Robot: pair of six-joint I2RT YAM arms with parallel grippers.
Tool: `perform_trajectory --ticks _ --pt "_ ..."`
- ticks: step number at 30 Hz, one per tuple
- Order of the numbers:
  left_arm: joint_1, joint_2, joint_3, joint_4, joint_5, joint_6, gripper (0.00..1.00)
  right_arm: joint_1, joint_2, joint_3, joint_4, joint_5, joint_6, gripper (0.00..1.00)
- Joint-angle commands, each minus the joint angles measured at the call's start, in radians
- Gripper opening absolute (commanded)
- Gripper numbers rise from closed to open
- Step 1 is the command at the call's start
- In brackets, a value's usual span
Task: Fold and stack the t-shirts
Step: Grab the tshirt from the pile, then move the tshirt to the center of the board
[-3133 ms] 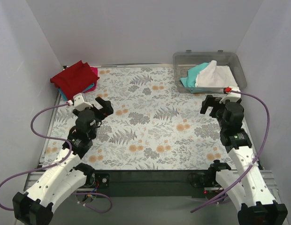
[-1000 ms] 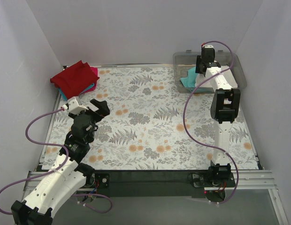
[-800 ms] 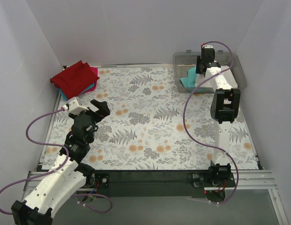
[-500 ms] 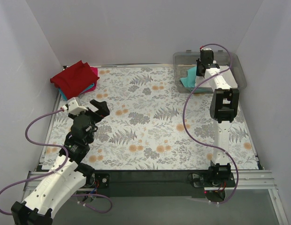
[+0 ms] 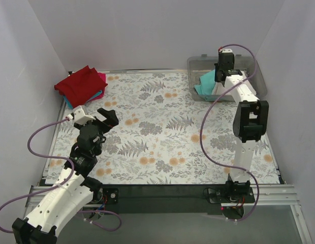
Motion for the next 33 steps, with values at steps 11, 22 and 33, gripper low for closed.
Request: perform_trajectory --ticks 11,22,33 --pt "-0.004 -0.016 -0.01 -0.006 0.005 -0.003 0.98 0.285 -0.568 -0.145 0.258 0.232 -0.183 0.01" --pt "-0.004 -0.031 -0.013 -0.003 0.008 -0.016 0.98 0.507 -0.792 -0.275 0.28 -0.103 -0.13 0.01" --pt "-0.004 -0.025 -0.018 0.008 0.037 0.0 0.98 0.571 -1.103 -0.805 0.335 -0.144 0.07 0.32"
